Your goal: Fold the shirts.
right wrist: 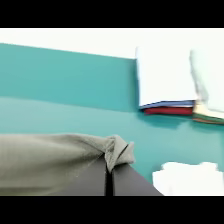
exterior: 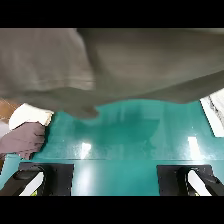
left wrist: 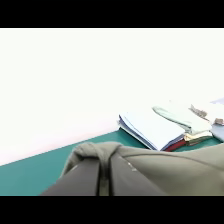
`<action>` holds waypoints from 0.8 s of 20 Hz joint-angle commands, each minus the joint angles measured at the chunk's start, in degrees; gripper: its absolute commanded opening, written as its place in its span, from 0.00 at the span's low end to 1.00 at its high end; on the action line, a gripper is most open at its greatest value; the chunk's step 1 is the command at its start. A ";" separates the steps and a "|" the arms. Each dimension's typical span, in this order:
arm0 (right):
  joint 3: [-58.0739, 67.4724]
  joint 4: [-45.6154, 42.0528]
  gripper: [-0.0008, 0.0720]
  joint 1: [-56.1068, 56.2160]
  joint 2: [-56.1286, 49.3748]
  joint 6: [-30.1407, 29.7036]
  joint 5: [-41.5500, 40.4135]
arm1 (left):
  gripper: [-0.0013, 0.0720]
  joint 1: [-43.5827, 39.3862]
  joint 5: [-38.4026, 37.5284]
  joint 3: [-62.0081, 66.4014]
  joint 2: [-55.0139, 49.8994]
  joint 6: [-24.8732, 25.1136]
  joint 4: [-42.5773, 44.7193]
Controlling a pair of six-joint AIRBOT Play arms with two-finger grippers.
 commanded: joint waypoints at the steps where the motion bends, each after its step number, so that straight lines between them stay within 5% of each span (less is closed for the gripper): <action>1: 6.10 -3.15 0.04 0.04 -3.23 2.19 5.70 | 0.05 0.02 -0.39 -1.64 -0.09 -2.05 2.75; 10: -20.55 -3.28 0.04 5.05 -19.98 4.74 10.62 | 0.06 0.02 -2.62 -43.34 -13.62 1.20 3.23; 16: -23.96 -2.80 0.04 5.46 -39.23 4.70 4.68 | 0.06 0.02 7.54 -46.42 -34.10 4.28 2.71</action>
